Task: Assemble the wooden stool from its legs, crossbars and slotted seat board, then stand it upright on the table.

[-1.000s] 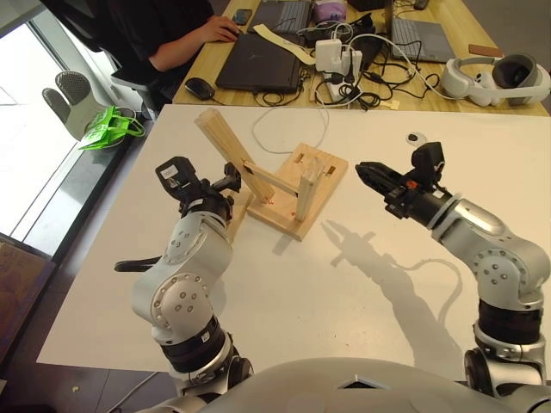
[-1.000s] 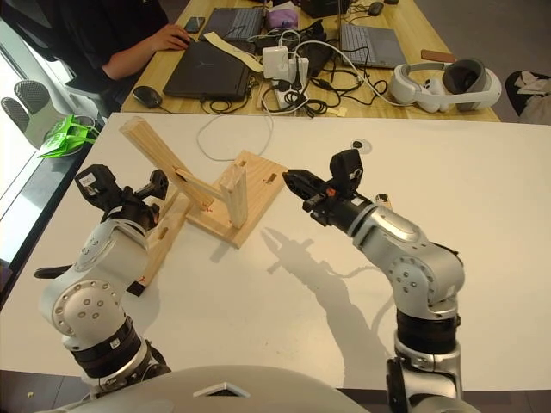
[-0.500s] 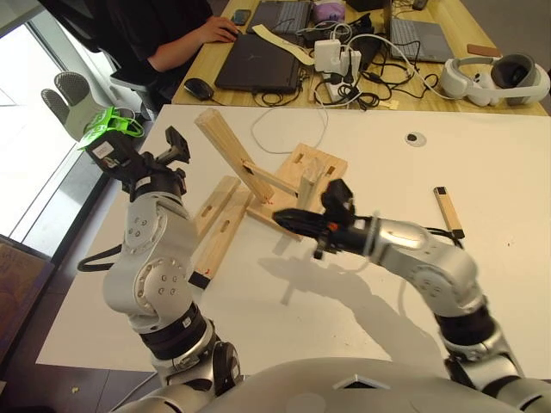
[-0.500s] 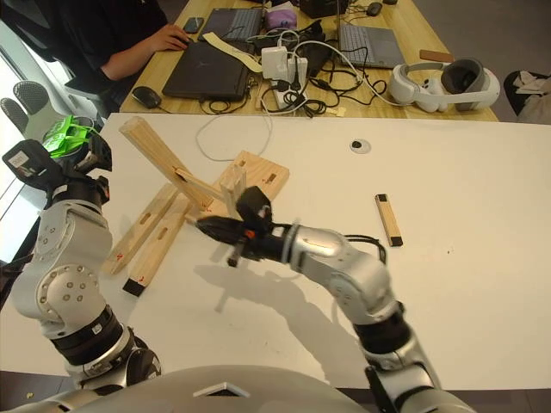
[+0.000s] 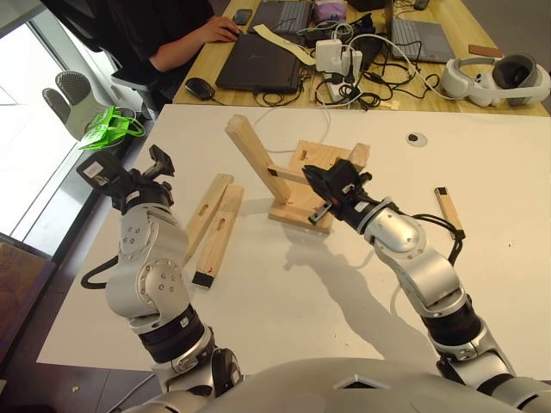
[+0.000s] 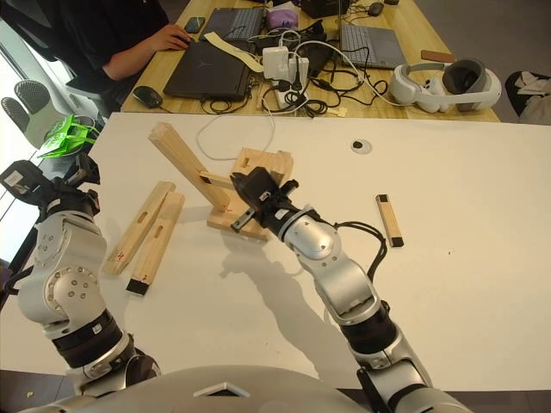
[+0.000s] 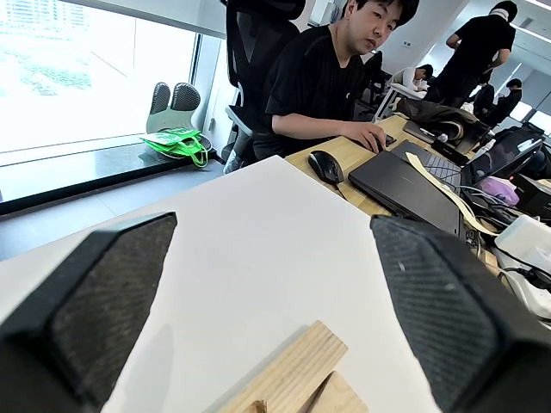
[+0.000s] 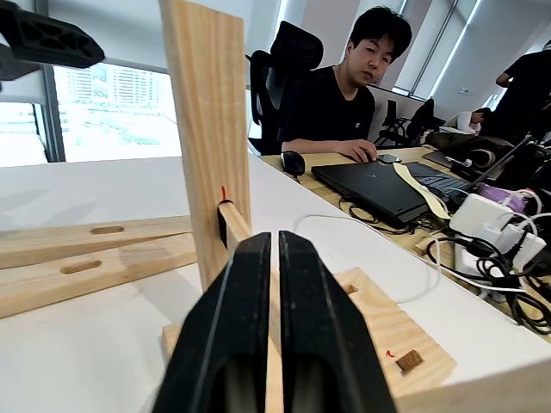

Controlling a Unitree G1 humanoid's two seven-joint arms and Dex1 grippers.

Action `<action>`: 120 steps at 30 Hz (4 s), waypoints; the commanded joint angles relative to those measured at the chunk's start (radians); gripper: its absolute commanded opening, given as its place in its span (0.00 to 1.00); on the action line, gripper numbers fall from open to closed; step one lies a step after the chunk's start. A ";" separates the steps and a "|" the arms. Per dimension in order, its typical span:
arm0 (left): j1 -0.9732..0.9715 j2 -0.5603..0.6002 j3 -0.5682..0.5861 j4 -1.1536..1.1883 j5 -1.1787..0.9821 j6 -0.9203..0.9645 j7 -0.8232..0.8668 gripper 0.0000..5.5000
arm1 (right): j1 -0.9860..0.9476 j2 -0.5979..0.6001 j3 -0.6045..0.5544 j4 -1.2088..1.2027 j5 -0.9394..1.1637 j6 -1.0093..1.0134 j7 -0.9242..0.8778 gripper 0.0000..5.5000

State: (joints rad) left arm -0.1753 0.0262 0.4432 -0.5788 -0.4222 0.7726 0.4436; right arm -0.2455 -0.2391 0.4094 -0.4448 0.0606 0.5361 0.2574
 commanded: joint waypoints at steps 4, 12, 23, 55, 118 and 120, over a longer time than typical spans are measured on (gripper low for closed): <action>0.038 -0.046 -0.023 -0.031 0.015 0.012 0.007 0.76 | 0.028 -0.082 -0.100 -0.050 -0.013 0.005 0.053 0.03; 0.035 0.103 -0.294 0.121 0.101 0.173 -0.153 0.76 | -0.173 0.124 -0.365 -0.112 -0.004 -0.239 -0.192 0.03; -0.073 0.187 -0.301 0.275 0.209 0.056 -0.269 0.76 | 0.041 0.310 -0.711 -0.019 0.120 0.388 -0.438 0.03; -0.099 0.024 -0.465 0.137 0.214 0.131 -0.393 0.20 | 0.105 0.333 -0.463 -0.112 0.196 0.414 -0.290 0.02; -0.105 0.030 -0.352 -0.009 0.236 0.273 -0.392 0.20 | -0.089 -0.116 -0.166 0.159 -0.014 -0.032 0.056 0.02; -0.104 0.035 -0.352 -0.007 0.238 0.268 -0.395 0.20 | -0.093 -0.098 -0.160 0.181 -0.071 -0.032 0.001 0.02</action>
State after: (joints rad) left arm -0.2663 0.0512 0.0969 -0.6013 -0.1893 1.0462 0.0537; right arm -0.3264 -0.3588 0.2513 -0.2964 0.0499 0.4948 0.3201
